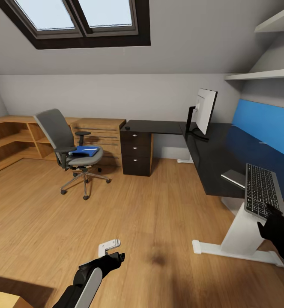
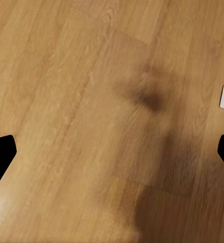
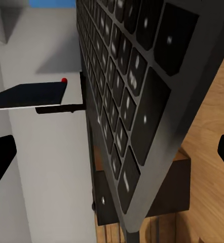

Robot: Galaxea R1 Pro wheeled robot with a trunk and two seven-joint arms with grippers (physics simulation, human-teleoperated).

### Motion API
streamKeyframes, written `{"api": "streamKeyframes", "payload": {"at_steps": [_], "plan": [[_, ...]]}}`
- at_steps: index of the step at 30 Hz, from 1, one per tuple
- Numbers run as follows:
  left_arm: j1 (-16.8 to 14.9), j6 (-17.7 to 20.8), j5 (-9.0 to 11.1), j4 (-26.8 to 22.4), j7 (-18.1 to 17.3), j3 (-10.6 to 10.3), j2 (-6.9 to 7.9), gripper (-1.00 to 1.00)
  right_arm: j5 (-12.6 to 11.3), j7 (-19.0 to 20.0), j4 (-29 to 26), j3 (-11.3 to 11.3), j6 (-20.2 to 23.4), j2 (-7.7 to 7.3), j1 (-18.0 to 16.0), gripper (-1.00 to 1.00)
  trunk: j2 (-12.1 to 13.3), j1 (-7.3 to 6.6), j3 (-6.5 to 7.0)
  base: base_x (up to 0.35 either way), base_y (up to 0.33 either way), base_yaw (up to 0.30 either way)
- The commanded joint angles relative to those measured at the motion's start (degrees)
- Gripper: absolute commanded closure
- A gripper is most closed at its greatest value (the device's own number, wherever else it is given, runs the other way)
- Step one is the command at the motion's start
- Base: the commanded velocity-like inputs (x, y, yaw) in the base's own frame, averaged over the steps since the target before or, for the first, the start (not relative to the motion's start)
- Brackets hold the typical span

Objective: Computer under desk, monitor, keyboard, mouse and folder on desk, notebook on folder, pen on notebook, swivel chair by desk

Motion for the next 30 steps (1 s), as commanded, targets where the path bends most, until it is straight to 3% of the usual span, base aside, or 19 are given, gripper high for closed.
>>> {"api": "streamKeyframes", "payload": {"at_steps": [1,11,25,30], "plan": [[0.0,0.1,0.6,-0.1,0.6,-0.1,0.0,-1.0,-0.5,-0.4,-0.1,-0.2,0.3,-0.04,0.0,-1.0,0.0,-0.01,-0.06,0.0,0.0,0.0],[0.0,0.0,0.8,-0.1,0.7,0.0,-0.11,-1.0,-0.5,-0.5,0.9,-0.6,0.3,-0.73,0.0,-1.0,0.0,-0.01,-0.06,0.0,0.0,0.0],[0.0,-3.4,0.9,-0.1,0.7,0.0,-0.11,-1.0,-0.5,-0.5,1.1,-0.6,0.3,-0.85,0.0,-1.0,-5.6,3.07,-2.57,0.0,0.0,0.0],[0.0,-3.7,1.0,-0.1,0.5,0.0,-0.07,-1.0,-0.5,-0.5,1.1,-0.6,0.3,-0.86,0.0,-1.0,-5.6,3.07,-2.57,0.0,0.0,0.0]]}}
